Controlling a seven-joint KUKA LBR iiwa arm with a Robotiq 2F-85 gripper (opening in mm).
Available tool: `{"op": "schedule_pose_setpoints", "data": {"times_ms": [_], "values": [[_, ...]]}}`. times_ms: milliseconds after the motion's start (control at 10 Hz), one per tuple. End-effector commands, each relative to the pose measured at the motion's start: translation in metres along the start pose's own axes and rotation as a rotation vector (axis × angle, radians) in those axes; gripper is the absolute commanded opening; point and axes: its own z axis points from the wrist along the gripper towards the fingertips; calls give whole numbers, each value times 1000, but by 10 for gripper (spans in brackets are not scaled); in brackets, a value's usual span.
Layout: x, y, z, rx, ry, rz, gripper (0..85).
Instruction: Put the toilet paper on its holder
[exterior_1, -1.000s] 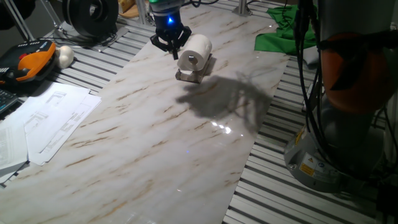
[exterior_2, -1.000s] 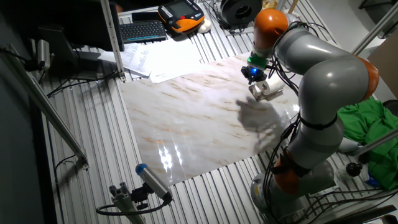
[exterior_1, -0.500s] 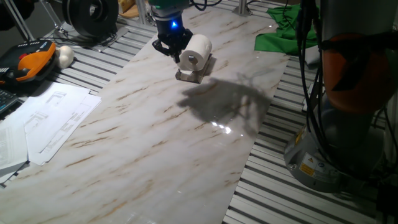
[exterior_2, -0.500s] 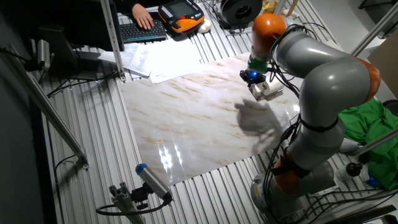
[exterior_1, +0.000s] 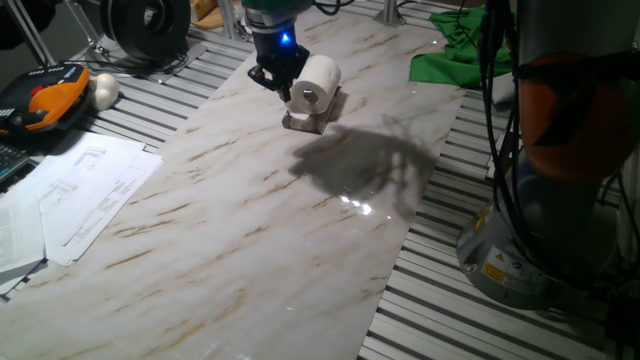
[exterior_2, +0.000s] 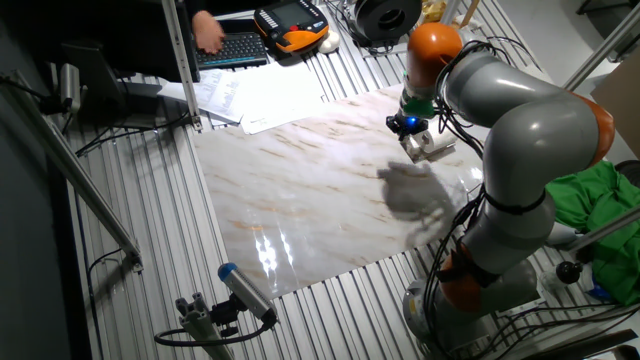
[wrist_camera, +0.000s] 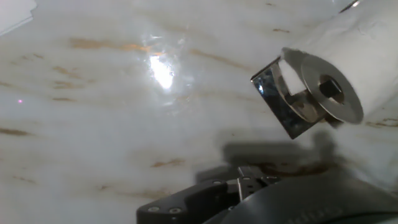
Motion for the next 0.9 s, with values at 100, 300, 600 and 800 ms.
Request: {"op": "schedule_pose_setpoints", "data": {"times_ms": [100, 300, 600, 800], "values": [[3, 1, 2, -2, -4, -6, 0], [3, 2, 3, -1, -9, -15, 0], [2, 2, 3, 20, 2, -54, 0], [-2, 3, 4, 53, 78, -76, 0]]}}
